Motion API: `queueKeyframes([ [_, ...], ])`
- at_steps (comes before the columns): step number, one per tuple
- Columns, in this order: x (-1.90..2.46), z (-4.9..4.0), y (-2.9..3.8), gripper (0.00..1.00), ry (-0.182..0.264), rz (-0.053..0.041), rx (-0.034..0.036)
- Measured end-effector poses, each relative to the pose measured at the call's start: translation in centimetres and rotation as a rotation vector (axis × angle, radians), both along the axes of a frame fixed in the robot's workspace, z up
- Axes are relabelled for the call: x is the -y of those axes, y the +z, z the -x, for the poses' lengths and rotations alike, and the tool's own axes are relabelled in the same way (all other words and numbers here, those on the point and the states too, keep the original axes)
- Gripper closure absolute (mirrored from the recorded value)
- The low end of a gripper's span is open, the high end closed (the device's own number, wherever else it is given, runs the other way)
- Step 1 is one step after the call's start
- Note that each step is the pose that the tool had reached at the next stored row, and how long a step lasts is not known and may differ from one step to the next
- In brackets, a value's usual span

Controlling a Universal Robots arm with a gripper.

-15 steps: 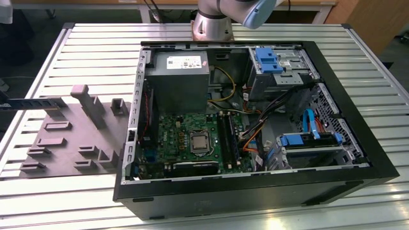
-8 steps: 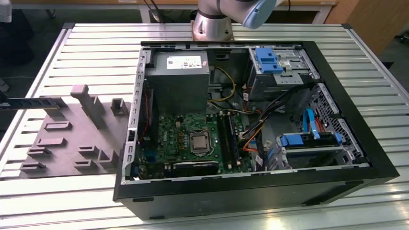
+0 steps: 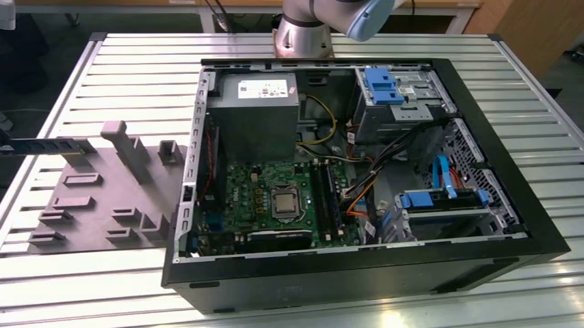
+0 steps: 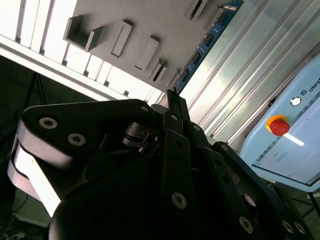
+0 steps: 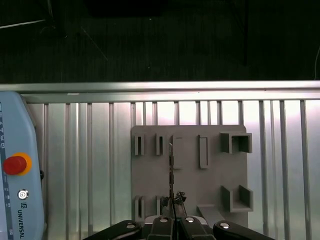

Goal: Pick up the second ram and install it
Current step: 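Pick up the second ram and move it above second insertion slot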

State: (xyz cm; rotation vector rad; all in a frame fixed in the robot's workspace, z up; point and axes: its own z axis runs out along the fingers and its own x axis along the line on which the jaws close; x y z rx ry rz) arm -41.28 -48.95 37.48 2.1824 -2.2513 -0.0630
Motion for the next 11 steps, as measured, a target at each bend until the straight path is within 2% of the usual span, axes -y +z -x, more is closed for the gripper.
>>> queueKeyframes([
  [11, -0.02, 0.0, 0.44, 0.88, 0.0, -0.0001, 0.0001],
])
